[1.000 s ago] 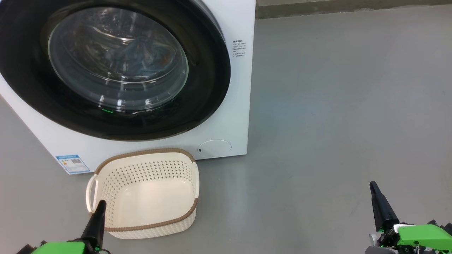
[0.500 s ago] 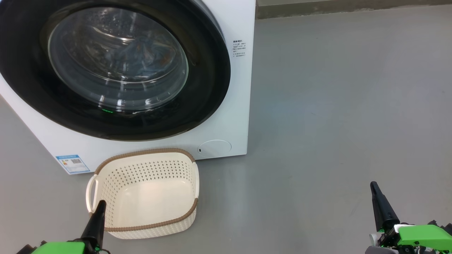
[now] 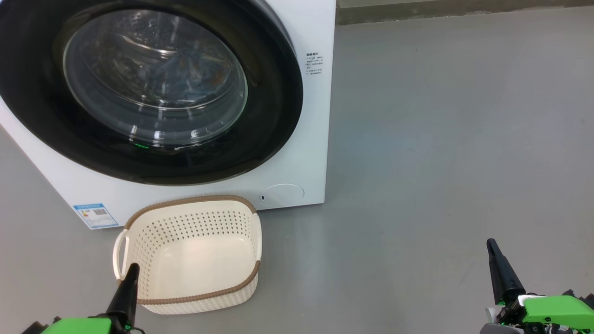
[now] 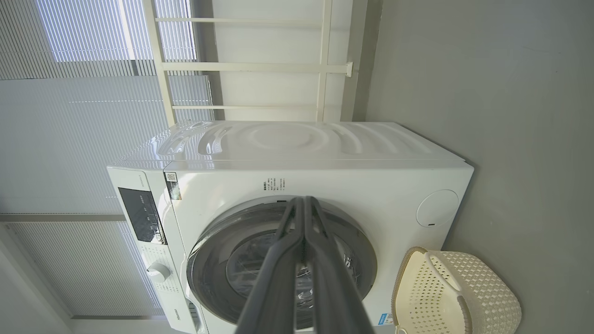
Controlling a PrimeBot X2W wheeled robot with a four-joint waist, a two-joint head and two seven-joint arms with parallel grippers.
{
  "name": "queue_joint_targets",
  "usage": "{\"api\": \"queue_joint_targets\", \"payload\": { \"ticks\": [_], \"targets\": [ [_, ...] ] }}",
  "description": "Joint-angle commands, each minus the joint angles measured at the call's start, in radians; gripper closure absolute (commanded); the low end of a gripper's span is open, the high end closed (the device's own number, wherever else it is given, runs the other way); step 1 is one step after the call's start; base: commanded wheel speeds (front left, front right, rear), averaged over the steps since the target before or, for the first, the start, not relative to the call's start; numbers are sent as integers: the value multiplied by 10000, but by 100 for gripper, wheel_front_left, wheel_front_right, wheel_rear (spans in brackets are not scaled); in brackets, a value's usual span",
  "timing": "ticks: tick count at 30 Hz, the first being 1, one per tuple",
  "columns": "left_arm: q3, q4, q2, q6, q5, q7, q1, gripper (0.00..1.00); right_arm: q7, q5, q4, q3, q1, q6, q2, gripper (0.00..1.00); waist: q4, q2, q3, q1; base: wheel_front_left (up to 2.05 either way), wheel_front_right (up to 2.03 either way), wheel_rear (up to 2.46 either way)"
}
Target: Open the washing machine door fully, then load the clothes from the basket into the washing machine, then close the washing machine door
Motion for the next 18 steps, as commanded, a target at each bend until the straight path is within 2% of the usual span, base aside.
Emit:
{"api": "queue_joint_targets", "payload": {
  "ticks": [1, 18],
  "targets": [
    [349, -188, 111, -29, -19, 58, -419, 100, 55, -86, -244, 230, -402, -11, -31, 100, 0, 0, 0, 0, 0, 0, 0],
    [353, -188, 108, -29, -15, 62, -419, 100, 65, -97, -243, 217, -403, -11, -21, 100, 0, 0, 0, 0, 0, 0, 0]
  ]
}}
